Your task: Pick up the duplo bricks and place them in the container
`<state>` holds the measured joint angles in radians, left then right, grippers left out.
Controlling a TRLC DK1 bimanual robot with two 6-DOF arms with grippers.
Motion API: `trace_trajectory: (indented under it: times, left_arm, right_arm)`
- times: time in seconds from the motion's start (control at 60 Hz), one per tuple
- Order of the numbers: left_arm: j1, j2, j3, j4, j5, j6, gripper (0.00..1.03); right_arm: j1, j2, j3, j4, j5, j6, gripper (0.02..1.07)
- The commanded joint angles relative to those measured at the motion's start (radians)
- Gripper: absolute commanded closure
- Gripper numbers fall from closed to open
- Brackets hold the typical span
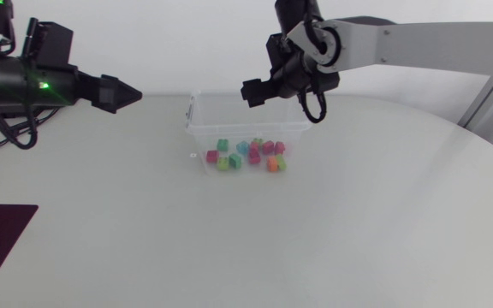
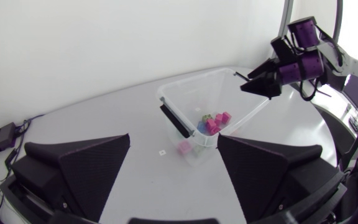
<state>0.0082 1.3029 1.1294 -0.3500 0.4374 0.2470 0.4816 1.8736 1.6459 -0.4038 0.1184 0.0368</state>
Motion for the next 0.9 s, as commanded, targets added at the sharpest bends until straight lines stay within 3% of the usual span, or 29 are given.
trace_trajectory:
  times: [0.0,0.217,0.583,0.883]
  left_arm:
    - [0.015,-0.083,-0.083,0.026,-0.026,0.014,0.05]
    - [0.019,-0.274,-0.281,0.148,-0.127,0.006,0.05]
    - [0.026,-0.501,-0.448,0.18,-0.22,0.015,0.05]
    - [0.055,-0.666,-0.56,0.192,-0.221,0.028,0.05]
  right_arm:
    - [0.002,-0.126,-0.1,0.048,0.033,-0.044,0.07]
    - [-0.037,-0.435,-0.408,0.151,0.155,-0.115,0.07]
    - [-0.173,-0.909,-0.804,0.198,0.193,-0.184,0.07]
    - [-0.239,-1.209,-1.011,0.194,0.193,-0.235,0.07]
